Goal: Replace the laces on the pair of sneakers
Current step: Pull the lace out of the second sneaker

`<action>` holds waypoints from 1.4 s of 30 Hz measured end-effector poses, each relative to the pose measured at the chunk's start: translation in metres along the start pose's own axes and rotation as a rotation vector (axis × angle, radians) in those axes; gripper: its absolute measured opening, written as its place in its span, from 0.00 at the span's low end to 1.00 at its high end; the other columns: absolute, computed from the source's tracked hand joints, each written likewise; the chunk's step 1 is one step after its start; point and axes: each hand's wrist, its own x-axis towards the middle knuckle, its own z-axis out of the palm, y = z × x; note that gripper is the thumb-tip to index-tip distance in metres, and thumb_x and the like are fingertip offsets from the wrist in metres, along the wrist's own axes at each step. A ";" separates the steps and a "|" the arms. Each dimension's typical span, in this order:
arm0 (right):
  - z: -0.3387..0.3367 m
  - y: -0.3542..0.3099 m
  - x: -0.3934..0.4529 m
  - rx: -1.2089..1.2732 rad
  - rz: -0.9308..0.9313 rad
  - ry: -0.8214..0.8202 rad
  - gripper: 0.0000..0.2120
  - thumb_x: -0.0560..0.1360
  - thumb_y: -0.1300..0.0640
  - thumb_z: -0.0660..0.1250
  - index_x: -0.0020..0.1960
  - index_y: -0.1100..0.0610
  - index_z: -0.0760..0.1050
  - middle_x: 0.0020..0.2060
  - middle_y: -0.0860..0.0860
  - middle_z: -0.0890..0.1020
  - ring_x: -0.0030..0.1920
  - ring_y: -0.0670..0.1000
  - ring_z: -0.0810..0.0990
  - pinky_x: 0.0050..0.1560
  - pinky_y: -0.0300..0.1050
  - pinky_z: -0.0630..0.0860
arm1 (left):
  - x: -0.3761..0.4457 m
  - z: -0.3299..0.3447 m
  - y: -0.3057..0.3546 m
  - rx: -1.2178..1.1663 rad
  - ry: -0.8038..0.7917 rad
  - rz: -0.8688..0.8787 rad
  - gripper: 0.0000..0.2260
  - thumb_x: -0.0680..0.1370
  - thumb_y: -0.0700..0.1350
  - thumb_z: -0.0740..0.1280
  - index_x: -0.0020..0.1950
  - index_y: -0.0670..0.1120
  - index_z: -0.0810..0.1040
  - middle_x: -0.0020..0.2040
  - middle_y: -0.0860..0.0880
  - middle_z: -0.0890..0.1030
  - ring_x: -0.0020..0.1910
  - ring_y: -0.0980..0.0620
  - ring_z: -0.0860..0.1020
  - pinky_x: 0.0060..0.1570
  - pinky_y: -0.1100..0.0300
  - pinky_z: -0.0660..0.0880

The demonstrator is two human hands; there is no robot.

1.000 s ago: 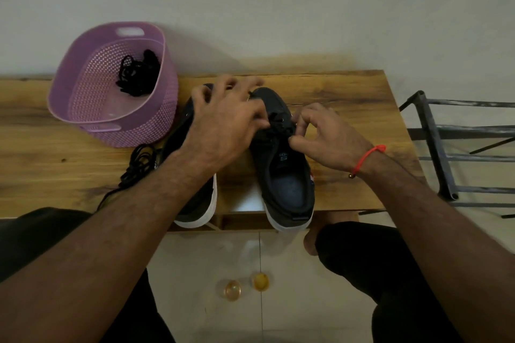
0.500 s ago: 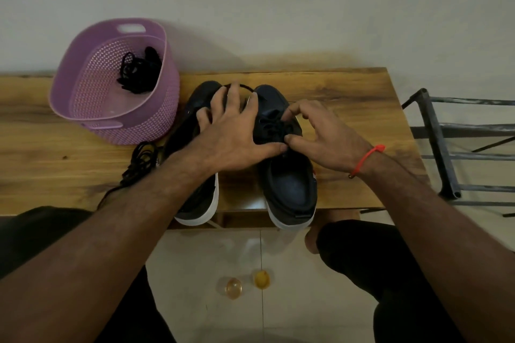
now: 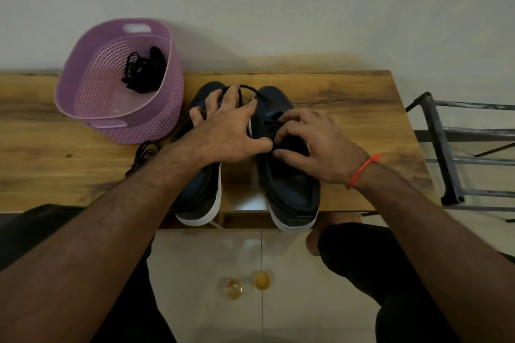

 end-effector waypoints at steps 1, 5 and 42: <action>0.001 -0.002 0.001 -0.003 -0.014 0.009 0.13 0.75 0.40 0.64 0.55 0.45 0.77 0.68 0.47 0.70 0.71 0.53 0.62 0.70 0.61 0.62 | 0.000 0.000 0.000 0.004 -0.001 -0.001 0.41 0.72 0.68 0.68 0.81 0.60 0.56 0.83 0.51 0.42 0.80 0.41 0.41 0.72 0.36 0.50; -0.005 0.003 0.005 0.224 0.044 0.206 0.07 0.77 0.45 0.66 0.46 0.48 0.77 0.57 0.47 0.78 0.61 0.49 0.73 0.61 0.44 0.69 | 0.001 -0.002 -0.001 -0.003 -0.006 0.000 0.40 0.72 0.68 0.68 0.80 0.61 0.58 0.83 0.51 0.42 0.79 0.41 0.42 0.72 0.36 0.51; 0.004 0.000 0.002 -0.137 0.017 0.163 0.08 0.76 0.47 0.68 0.54 0.46 0.77 0.72 0.46 0.67 0.74 0.56 0.57 0.68 0.60 0.59 | 0.001 -0.001 0.002 -0.005 -0.064 -0.002 0.40 0.73 0.69 0.67 0.81 0.60 0.57 0.83 0.53 0.42 0.79 0.41 0.43 0.72 0.37 0.51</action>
